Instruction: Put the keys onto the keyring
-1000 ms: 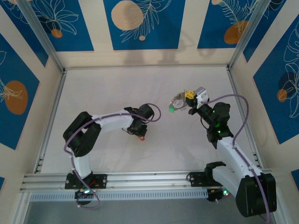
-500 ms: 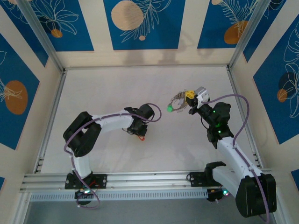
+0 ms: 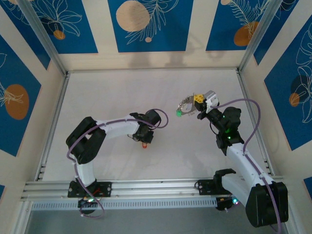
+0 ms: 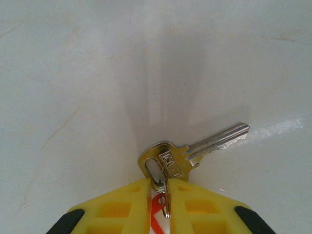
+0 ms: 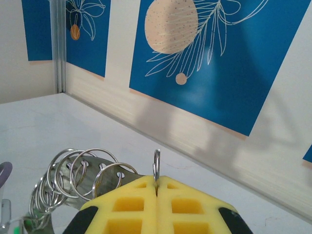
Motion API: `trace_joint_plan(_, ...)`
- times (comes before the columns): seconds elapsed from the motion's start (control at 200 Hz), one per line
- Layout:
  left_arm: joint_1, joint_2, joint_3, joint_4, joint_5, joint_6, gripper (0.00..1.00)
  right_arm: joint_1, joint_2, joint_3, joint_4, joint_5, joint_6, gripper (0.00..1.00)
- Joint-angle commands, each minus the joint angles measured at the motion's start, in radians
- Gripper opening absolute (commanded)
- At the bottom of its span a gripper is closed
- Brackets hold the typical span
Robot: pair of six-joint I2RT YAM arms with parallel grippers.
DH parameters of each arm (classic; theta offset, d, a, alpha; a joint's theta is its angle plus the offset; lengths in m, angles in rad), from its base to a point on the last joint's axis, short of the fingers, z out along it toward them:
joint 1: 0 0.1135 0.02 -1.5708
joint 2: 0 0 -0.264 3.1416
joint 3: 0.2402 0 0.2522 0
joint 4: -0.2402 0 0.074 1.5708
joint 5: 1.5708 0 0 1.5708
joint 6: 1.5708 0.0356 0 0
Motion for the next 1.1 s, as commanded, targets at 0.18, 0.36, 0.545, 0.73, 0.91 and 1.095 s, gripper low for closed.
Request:
trace_joint_plan(0.18, -0.014, 0.001, -0.015, -0.016, 0.002, -0.020, 0.15, -0.004, -0.026, 0.033, 0.049, -0.006, -0.004, 0.00)
trace_joint_plan(0.36, -0.016, -0.021, -0.013, -0.037, -0.020, -0.013, 0.15, -0.004, -0.025, 0.032, 0.049, -0.006, -0.004, 0.00)
trace_joint_plan(0.545, -0.017, -0.030, -0.014, -0.043, -0.024, -0.006, 0.16, -0.005, -0.021, 0.032, 0.051, -0.005, -0.002, 0.00)
trace_joint_plan(0.73, -0.023, -0.033, -0.011, -0.050, -0.020, -0.011, 0.20, -0.004, -0.025, 0.031, 0.049, 0.003, -0.003, 0.00)
trace_joint_plan(0.91, -0.032, -0.034, 0.000, -0.063, -0.026, -0.015, 0.21, -0.005, -0.025, 0.032, 0.047, 0.001, 0.000, 0.00)
trace_joint_plan(1.095, -0.038, -0.034, 0.009, -0.077, -0.044, -0.013, 0.19, -0.004, -0.025, 0.032, 0.047, -0.001, -0.001, 0.00)
